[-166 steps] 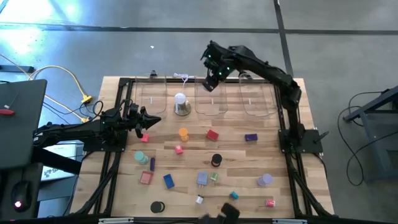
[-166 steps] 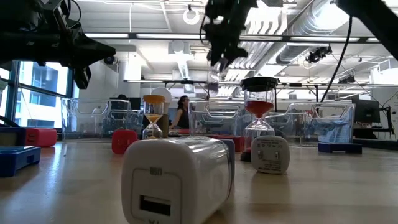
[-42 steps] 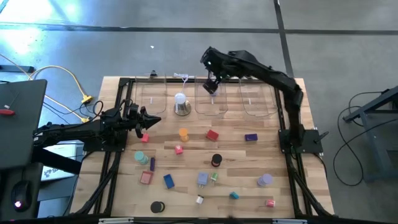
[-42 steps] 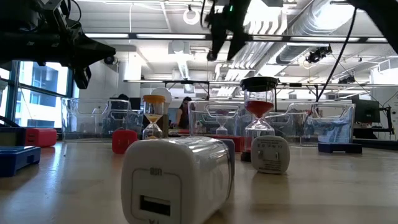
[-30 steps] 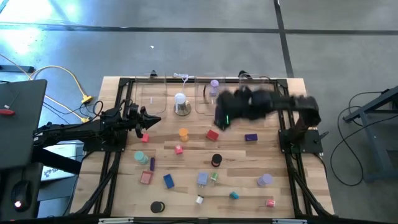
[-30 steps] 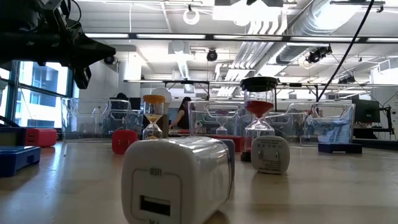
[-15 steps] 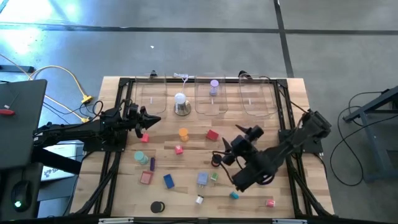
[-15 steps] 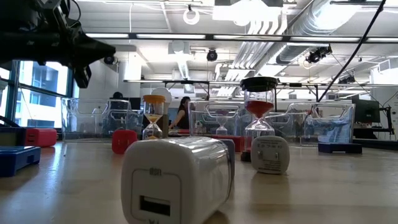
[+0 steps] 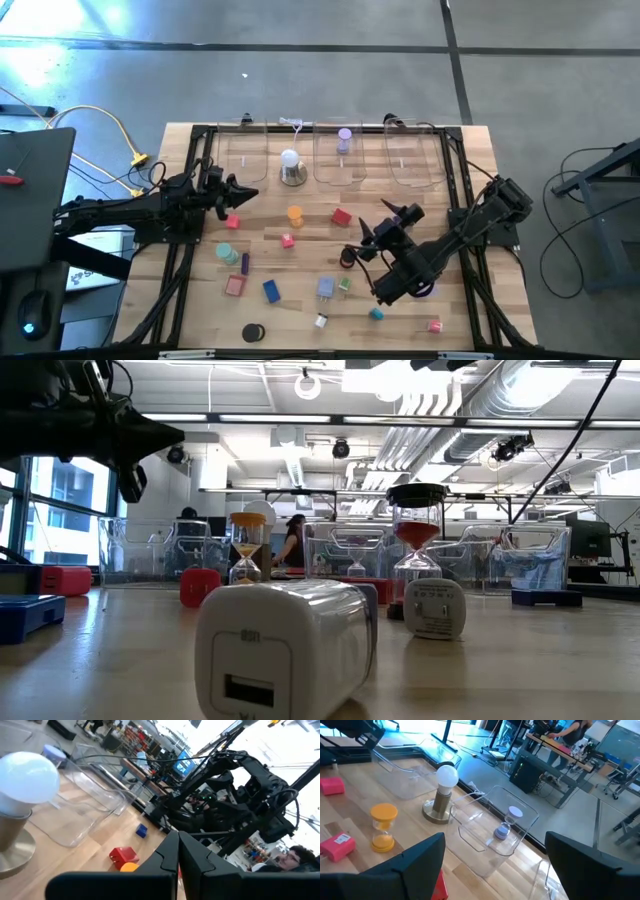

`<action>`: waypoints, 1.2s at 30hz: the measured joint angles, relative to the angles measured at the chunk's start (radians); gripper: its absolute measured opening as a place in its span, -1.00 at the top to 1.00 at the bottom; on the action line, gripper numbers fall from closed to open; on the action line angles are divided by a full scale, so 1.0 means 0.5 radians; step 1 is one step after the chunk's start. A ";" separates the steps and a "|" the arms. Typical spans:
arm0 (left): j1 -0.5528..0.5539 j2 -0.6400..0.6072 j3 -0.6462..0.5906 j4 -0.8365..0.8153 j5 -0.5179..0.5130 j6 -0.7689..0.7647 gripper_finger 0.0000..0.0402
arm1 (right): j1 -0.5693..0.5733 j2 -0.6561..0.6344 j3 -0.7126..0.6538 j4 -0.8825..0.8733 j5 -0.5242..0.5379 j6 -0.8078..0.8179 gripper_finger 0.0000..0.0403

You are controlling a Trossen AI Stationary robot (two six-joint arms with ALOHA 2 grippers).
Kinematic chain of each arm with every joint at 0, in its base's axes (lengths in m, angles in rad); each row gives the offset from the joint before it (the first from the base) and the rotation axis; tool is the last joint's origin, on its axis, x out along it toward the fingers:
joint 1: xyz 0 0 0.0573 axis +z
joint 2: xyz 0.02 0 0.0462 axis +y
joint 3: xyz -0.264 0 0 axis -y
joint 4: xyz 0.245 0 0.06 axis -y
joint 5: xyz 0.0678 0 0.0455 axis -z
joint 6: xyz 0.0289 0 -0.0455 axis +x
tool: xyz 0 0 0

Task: Pick & Place Office items
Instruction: Put the left pink charger adapter into the left transparent bin

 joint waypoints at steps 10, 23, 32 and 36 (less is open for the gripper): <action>-0.026 0.000 0.000 0.110 -0.183 -0.126 1.00 | -0.001 0.000 0.000 0.013 0.002 -0.003 -0.65; -0.008 0.001 0.000 0.110 -0.204 0.255 1.00 | -0.001 0.000 0.000 0.018 -0.009 -0.047 -0.65; -0.008 0.001 0.000 0.123 -0.026 0.399 0.98 | -0.002 0.001 0.000 0.019 -0.030 -0.056 -0.65; -0.017 0.000 0.000 0.217 0.109 0.535 0.83 | -0.002 0.002 0.000 0.020 -0.041 -0.057 -0.65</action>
